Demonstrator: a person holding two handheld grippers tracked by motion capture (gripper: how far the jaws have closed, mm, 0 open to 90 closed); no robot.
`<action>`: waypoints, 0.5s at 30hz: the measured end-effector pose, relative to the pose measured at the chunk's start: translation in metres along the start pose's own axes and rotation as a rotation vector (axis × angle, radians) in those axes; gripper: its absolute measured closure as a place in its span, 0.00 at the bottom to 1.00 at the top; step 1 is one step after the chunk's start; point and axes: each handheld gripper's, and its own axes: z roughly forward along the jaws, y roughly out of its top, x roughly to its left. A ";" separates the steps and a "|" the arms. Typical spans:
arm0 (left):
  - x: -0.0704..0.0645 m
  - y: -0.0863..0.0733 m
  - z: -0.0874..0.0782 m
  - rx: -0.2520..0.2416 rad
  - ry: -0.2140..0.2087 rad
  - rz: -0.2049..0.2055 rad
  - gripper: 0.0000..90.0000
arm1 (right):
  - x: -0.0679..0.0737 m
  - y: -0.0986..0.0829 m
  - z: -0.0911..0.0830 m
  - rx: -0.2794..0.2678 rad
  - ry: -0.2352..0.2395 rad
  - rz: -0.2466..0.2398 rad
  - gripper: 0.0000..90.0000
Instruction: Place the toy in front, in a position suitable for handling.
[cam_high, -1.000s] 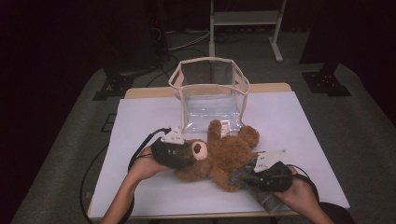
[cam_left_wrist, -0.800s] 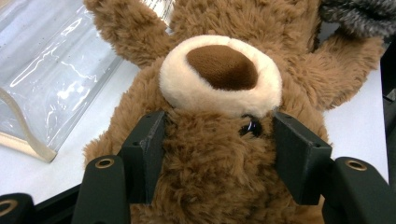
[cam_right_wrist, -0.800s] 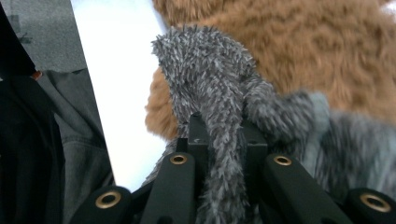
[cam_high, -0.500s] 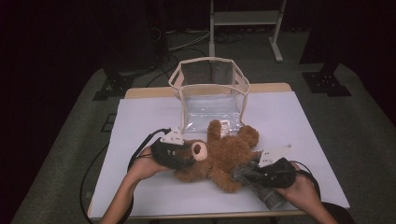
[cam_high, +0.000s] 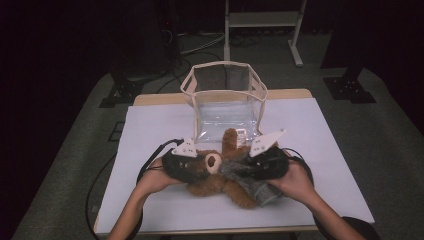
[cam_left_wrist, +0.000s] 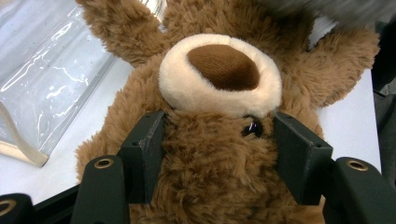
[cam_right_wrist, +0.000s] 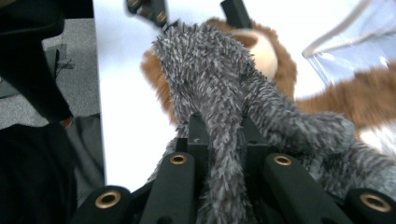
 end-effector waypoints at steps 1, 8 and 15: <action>0.000 -0.001 0.000 -0.005 -0.003 0.001 0.42 | -0.003 0.005 0.007 0.005 0.000 -0.006 0.87; -0.003 -0.008 -0.002 -0.028 -0.017 -0.009 0.43 | -0.011 0.002 0.019 0.050 0.020 0.008 0.87; -0.004 -0.005 -0.002 -0.007 -0.013 -0.001 0.42 | -0.026 -0.011 -0.015 0.024 -0.034 0.049 0.87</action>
